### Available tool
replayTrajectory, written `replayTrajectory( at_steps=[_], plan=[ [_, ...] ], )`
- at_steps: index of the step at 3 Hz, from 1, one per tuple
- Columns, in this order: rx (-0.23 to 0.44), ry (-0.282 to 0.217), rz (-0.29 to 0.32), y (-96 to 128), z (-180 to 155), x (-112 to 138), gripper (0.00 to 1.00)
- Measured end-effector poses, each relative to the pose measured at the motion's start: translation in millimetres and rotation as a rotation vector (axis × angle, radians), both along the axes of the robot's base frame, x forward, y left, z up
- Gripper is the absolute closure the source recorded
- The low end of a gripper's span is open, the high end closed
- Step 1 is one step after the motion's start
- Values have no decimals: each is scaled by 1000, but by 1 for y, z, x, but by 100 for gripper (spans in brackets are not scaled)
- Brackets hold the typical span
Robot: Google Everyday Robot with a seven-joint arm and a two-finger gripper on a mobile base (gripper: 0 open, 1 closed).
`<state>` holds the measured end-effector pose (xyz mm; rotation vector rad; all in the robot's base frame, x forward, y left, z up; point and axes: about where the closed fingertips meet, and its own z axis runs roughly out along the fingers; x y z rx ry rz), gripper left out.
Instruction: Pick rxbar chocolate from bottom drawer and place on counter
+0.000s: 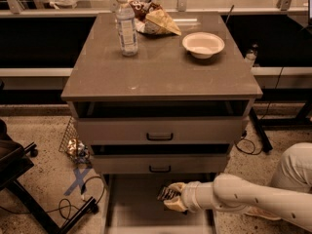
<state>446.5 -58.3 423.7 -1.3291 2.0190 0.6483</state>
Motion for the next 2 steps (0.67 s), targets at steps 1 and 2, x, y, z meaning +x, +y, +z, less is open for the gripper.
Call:
replayTrajectory(
  at_steps=[1,2],
  plan=[
    [21,12,13,-5,36,-4,100],
    [12,41,-10,-9,118,-27,100]
  ],
)
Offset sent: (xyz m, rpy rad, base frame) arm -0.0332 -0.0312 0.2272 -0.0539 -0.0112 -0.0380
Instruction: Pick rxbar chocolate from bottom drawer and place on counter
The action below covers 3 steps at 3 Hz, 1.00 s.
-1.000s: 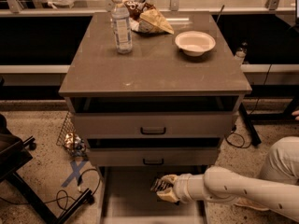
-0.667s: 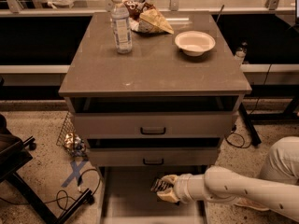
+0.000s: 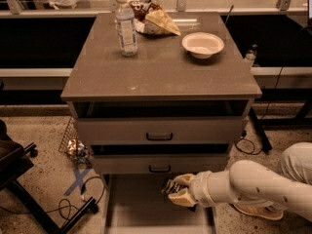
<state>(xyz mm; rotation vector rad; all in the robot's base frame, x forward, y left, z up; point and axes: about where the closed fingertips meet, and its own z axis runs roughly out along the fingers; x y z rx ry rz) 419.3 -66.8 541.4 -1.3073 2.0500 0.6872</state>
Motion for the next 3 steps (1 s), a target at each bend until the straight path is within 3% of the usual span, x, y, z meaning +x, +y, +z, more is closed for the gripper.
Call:
replayTrajectory(
  at_steps=[1,3],
  plan=[
    [-60,2,-7,6,62,-6,100],
    [-187,-200,-52,4,206,49,100]
  ],
)
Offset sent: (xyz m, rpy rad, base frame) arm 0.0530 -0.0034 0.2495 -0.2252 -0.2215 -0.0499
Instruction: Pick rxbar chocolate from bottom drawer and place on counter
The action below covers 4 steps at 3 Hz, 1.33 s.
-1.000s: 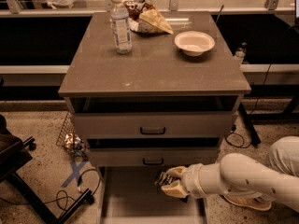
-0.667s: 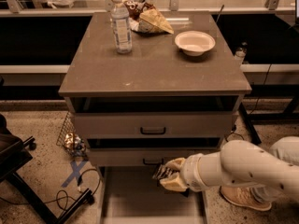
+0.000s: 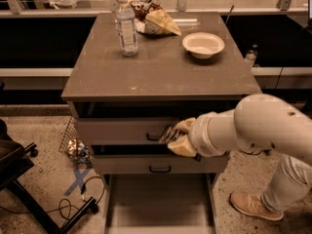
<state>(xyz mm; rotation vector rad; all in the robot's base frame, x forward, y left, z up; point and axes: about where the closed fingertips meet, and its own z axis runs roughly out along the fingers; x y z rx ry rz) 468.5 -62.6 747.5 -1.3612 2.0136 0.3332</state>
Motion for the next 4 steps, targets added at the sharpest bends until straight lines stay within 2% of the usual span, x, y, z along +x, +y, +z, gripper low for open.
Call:
replayTrajectory(
  at_steps=[1,2,3,4],
  plan=[
    [-51,-104,-35,5,61,30,100],
    [-94,-232,4,23,109,70,100],
    [-94,-232,4,23,109,70,100],
    [-86,-257,16,26,116,86,100]
  ],
)
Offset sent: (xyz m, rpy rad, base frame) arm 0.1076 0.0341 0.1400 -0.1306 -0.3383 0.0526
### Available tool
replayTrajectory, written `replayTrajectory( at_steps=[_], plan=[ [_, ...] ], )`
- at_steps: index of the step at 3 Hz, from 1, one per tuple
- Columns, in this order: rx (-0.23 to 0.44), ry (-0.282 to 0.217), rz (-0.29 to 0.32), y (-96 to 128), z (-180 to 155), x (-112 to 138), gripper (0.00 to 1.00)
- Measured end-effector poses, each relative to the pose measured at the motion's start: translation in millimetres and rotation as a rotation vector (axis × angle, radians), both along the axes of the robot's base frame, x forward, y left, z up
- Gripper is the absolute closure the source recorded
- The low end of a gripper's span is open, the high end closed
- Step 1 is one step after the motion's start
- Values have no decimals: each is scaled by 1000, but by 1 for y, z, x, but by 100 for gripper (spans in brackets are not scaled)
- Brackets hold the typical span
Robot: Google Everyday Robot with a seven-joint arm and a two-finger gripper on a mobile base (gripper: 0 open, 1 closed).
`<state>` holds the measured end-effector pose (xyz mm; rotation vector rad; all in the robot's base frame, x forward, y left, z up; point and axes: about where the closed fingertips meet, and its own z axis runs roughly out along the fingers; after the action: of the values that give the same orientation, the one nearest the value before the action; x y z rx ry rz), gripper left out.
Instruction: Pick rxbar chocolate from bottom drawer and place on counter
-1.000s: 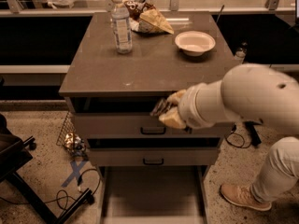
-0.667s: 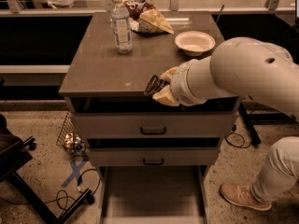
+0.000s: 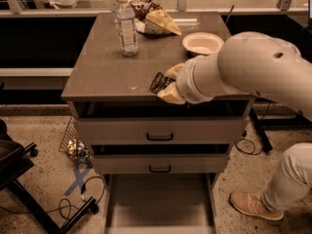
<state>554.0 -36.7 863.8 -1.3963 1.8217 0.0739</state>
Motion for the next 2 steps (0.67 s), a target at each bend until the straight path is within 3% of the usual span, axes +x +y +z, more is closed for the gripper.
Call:
replayTrajectory(
  at_steps=[1,2],
  plan=[
    [47,-61,17,10,22,68,100],
    [90,-83,28,23,35,115,100]
  ],
)
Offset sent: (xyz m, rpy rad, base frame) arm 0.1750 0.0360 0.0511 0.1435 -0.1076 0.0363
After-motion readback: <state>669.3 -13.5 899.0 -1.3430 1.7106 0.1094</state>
